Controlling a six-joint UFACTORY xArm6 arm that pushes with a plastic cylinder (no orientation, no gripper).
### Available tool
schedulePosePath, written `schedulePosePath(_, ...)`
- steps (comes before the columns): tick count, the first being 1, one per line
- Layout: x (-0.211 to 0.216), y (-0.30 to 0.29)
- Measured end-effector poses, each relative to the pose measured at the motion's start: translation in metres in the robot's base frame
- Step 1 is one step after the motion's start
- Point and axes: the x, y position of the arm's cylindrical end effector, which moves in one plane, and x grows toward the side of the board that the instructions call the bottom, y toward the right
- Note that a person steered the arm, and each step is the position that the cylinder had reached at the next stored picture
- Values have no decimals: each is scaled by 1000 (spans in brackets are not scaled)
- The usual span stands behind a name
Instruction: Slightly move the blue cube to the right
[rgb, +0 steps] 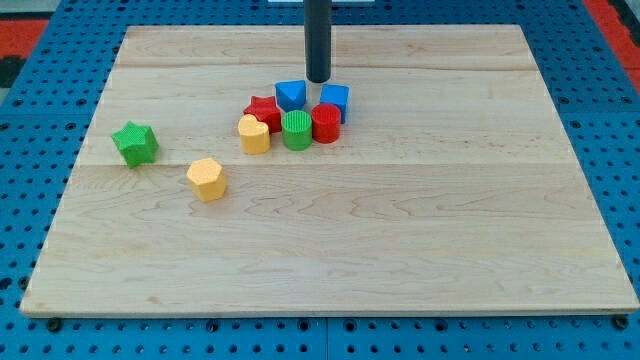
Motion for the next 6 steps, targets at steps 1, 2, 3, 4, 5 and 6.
schedulePosePath(1, 16, 0)
schedulePosePath(2, 18, -10)
schedulePosePath(3, 18, -25)
schedulePosePath(4, 19, -26)
schedulePosePath(5, 17, 15)
schedulePosePath(6, -3, 12)
